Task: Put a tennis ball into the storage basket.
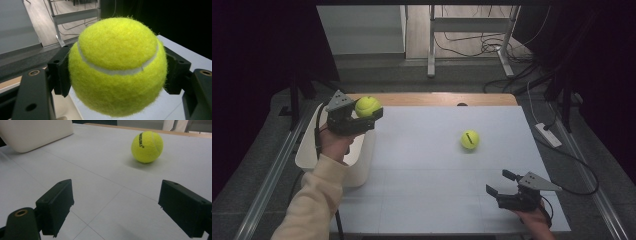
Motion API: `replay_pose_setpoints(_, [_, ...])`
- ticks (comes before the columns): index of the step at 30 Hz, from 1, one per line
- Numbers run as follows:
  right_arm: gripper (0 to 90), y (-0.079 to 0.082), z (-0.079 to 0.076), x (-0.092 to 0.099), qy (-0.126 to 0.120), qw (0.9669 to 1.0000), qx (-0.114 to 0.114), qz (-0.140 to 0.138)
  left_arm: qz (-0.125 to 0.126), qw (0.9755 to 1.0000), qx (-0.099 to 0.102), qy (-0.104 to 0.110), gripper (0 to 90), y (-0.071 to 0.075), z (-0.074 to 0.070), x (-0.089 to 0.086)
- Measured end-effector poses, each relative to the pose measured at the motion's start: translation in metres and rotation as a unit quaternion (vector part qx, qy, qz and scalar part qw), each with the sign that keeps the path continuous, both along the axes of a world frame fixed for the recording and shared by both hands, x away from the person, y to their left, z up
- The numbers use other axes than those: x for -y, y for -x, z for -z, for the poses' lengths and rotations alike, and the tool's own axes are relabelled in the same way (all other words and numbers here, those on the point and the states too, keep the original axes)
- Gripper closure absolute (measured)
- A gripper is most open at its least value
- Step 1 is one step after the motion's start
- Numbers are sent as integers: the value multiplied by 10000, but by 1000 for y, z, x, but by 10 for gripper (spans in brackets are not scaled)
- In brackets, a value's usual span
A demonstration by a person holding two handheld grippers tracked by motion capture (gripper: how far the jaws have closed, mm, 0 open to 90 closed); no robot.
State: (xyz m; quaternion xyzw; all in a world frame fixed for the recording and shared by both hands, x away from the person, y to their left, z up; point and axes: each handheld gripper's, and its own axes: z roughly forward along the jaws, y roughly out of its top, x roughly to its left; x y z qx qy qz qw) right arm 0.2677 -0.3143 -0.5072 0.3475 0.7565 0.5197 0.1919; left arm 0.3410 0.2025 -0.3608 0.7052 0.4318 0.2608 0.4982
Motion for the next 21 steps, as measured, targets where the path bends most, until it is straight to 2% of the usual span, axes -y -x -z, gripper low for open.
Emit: replay_pose_setpoints(21, [127, 0, 0, 1, -22, 10000, 12, 19, -421, 9989, -183, -20, 262, -18, 2, -25])
